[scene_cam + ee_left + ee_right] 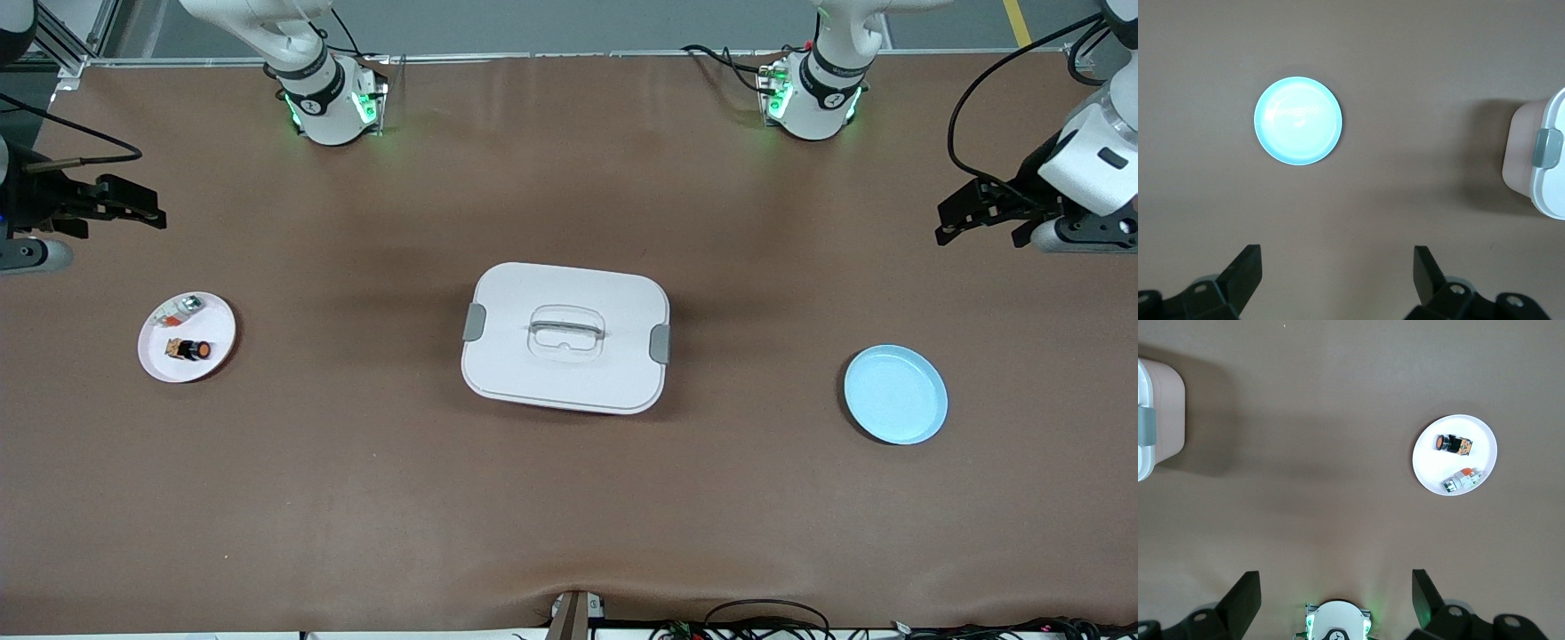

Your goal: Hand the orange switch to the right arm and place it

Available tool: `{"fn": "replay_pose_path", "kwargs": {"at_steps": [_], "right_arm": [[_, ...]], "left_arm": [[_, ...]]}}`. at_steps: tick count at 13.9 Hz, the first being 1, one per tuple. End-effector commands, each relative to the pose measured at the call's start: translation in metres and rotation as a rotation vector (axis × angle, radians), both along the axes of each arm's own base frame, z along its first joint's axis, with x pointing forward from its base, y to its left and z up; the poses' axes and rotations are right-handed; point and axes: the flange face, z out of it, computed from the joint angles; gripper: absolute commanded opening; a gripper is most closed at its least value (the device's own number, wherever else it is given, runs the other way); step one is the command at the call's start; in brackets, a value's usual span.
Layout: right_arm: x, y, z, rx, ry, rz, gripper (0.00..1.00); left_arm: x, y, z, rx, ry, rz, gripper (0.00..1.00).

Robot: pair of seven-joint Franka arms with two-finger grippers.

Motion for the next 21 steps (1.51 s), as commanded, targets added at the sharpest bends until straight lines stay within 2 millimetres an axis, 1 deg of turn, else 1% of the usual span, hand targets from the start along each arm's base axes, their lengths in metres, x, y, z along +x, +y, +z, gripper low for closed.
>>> {"fn": "replay_pose_path", "kwargs": {"at_steps": [1, 6, 9, 11, 15, 19, 21], "right_arm": [[-0.010, -0.005, 0.007, -0.008, -0.009, -0.009, 1.00], [-0.015, -0.014, 0.010, -0.005, -0.034, -0.022, 1.00], [-0.027, -0.010, 0.012, -0.006, -0.066, -0.017, 1.00], [-0.034, -0.002, 0.012, -0.007, -0.089, -0.002, 1.00], [-0.039, -0.003, 0.016, -0.006, -0.091, -0.007, 1.00], [-0.039, 0.002, 0.014, -0.004, -0.092, 0.004, 1.00], [-0.038, -0.006, 0.015, 0.008, -0.103, -0.013, 1.00]], "left_arm": [[0.001, 0.000, 0.007, 0.015, 0.003, -0.008, 1.00], [0.001, 0.002, 0.005, 0.017, 0.014, -0.011, 1.00], [-0.001, -0.005, 0.005, 0.023, 0.018, -0.024, 1.00], [-0.001, -0.008, 0.007, 0.045, 0.018, -0.032, 1.00], [-0.001, -0.004, 0.009, 0.042, 0.015, -0.026, 1.00], [-0.001, -0.002, 0.009, 0.040, 0.014, -0.023, 1.00], [-0.001, -0.002, 0.009, 0.038, 0.014, -0.018, 1.00]]}}
